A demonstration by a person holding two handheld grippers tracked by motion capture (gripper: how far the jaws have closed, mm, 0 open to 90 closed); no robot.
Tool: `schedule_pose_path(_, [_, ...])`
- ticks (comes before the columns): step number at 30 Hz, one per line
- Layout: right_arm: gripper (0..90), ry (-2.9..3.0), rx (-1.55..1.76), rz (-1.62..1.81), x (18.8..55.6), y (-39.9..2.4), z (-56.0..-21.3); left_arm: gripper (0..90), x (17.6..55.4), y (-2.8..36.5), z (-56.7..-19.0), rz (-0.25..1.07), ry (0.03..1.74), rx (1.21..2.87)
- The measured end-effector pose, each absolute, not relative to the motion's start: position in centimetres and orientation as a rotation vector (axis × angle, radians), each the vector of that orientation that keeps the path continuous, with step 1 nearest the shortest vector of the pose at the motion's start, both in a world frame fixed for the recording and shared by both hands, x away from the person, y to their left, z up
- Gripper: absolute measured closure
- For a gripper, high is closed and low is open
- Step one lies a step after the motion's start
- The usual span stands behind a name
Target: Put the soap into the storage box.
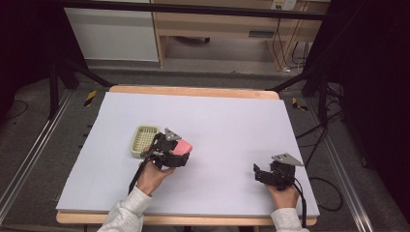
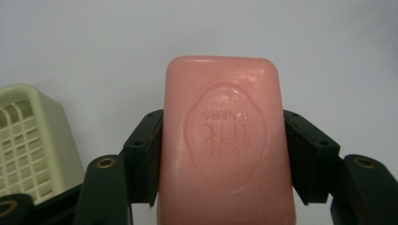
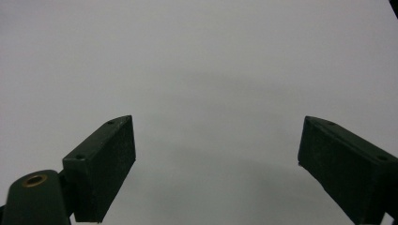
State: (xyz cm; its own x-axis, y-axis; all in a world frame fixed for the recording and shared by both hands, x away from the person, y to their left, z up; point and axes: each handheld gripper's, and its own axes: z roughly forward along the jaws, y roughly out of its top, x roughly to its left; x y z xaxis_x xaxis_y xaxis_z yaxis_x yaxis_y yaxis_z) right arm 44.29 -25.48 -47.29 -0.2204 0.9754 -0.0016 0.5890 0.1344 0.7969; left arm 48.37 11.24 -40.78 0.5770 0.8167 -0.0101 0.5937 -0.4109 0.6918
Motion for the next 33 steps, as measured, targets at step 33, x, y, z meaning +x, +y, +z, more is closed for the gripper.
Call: schedule_pose_path(33, [11.8,1.887,1.483,0.924,44.3,-25.3,-47.4,37.0,50.0,18.2,-40.1,0.506,1.279,2.02])
